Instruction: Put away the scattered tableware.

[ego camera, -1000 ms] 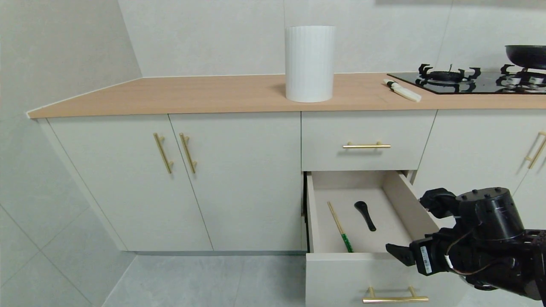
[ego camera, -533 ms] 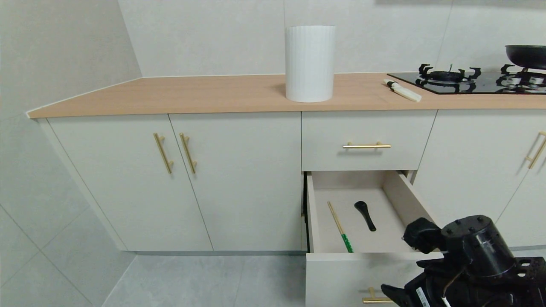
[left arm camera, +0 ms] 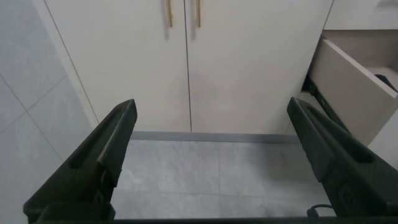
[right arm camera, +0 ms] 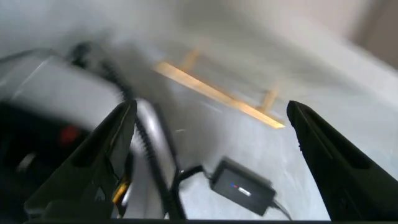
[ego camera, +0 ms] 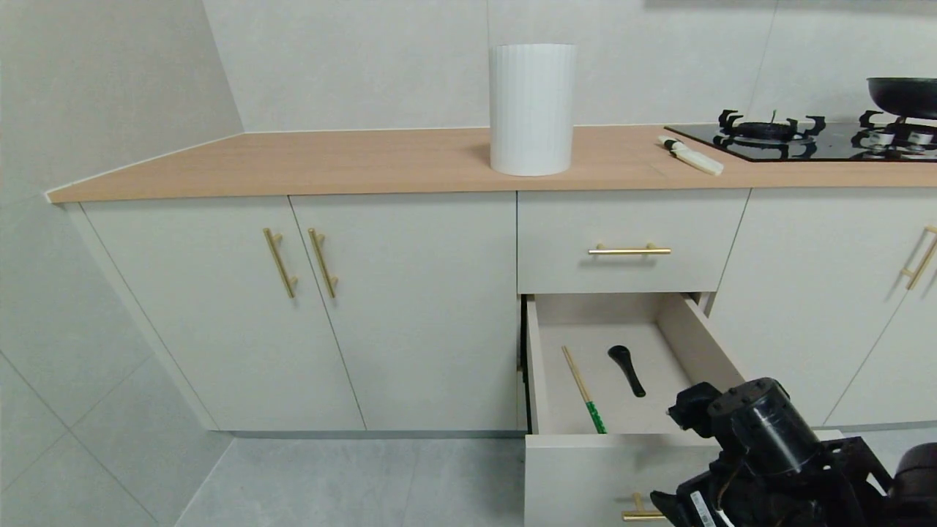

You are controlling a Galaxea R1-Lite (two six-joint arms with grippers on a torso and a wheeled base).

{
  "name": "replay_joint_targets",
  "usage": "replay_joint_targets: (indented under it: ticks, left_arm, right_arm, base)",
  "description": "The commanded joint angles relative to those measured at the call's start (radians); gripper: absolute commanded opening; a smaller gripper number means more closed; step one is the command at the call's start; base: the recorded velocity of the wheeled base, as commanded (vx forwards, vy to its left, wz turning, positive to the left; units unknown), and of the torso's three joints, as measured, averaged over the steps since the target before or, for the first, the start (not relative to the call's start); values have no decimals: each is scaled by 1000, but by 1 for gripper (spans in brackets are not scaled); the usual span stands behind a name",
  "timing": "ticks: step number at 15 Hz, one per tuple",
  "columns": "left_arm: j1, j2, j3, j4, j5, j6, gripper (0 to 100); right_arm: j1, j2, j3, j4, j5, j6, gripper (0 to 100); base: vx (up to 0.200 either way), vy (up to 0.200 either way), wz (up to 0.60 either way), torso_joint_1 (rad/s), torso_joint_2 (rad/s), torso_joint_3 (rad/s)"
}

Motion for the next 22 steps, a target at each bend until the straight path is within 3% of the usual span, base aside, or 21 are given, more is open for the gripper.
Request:
replay_joint_targets:
  ticks: [1, 18, 22]
  left_arm:
    - [0, 2, 1, 0, 0, 0, 100]
    - [0, 2, 0, 0, 0, 0, 100]
    - [0, 0, 1, 0, 0, 0, 100]
  right_arm:
    - [-12, 66, -39, 3, -17, 27, 100]
    - [-95, 154, -173, -6, -111, 187, 100]
    - [-129, 191, -211, -74, -109, 179, 100]
  base:
    - [0, 0, 0, 0, 0, 0]
    - [0, 0, 0, 0, 0, 0]
    - [0, 0, 0, 0, 0, 0]
